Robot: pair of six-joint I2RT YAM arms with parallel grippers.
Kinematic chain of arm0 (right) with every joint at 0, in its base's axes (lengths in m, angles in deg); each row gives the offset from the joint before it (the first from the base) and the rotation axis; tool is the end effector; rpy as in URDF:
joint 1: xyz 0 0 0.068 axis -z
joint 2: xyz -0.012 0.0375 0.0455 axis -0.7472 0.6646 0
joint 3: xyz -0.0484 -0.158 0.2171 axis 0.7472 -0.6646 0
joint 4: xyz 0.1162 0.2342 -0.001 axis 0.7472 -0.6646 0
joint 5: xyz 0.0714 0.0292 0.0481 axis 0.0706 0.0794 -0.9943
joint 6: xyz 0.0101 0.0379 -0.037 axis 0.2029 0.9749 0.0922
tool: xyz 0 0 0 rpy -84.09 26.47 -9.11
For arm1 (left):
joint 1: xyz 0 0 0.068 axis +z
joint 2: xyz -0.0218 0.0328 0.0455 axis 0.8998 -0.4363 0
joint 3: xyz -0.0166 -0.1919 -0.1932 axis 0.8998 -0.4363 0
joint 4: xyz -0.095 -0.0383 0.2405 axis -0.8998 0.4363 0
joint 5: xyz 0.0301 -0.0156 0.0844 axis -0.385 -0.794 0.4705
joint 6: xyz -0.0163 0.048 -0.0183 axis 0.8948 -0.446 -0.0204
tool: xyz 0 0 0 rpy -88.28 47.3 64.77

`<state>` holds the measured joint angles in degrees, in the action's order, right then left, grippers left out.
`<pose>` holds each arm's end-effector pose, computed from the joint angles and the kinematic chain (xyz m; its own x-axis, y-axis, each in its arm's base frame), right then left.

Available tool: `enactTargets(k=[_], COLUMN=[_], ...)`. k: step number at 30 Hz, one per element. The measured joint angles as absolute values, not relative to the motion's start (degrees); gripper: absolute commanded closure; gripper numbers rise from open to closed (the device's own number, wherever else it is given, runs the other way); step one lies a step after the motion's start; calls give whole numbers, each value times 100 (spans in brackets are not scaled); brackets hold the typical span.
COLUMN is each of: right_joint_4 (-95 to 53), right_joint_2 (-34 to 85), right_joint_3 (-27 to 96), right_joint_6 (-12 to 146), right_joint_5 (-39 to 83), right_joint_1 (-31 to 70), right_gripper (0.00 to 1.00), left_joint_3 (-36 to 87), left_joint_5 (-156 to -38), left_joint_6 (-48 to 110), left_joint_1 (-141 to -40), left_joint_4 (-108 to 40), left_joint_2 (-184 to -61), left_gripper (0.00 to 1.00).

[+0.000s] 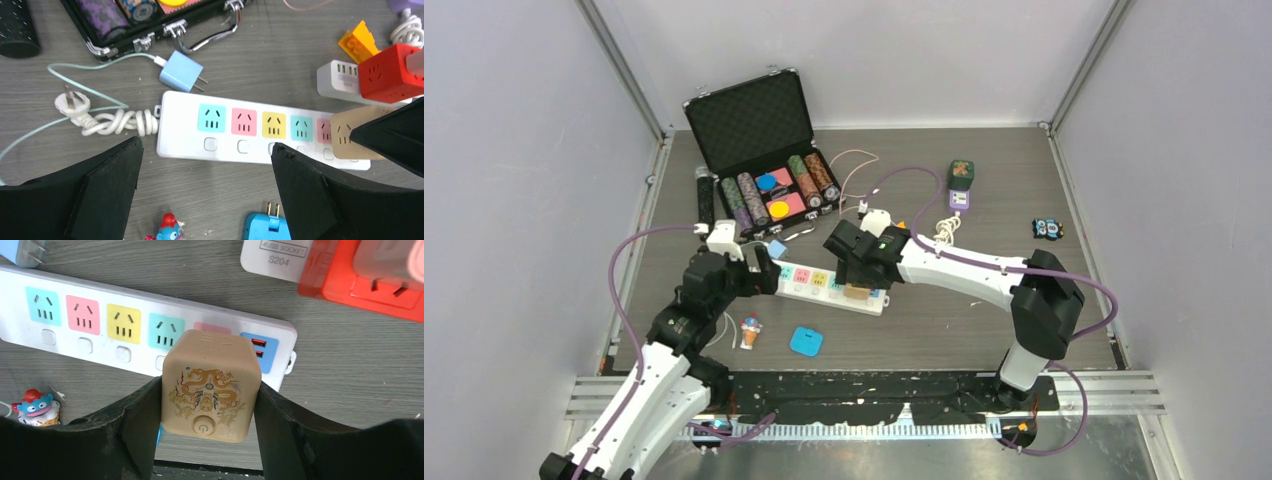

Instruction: Insert the plug

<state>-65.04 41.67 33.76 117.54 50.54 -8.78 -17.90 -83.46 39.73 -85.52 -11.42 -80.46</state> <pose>0.1974 0.2820 0.2412 -0.8667 0.1061 -0.4873 0.0347 0.9876 0.1534 0.1389 -0.0509 0.2528 -0.4690 -0.1907 -0.8623 0.1306 0.9507 -0.2812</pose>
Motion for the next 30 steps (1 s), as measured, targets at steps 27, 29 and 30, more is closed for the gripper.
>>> enactTargets(k=[27,29,30], right_joint_4=[-6497,-6528,-6537], right_joint_2=[4705,4757,4770], right_joint_3=[3822,3888,3901], right_joint_6=[11723,11697,11680], right_joint_5=[5023,5001,4984], right_joint_1=[-696,-688,-681], right_gripper=[95,95,95], left_joint_3=[-1897,-1897,-1897], left_joint_5=[-8423,-8419,-8419], left_joint_6=[4113,4113,4113], left_joint_1=[-8667,-8667,-8667], left_joint_4=[-1297,-1297,-1297], left_joint_2=[-7948,-7946,-7946], left_gripper=[0,0,0])
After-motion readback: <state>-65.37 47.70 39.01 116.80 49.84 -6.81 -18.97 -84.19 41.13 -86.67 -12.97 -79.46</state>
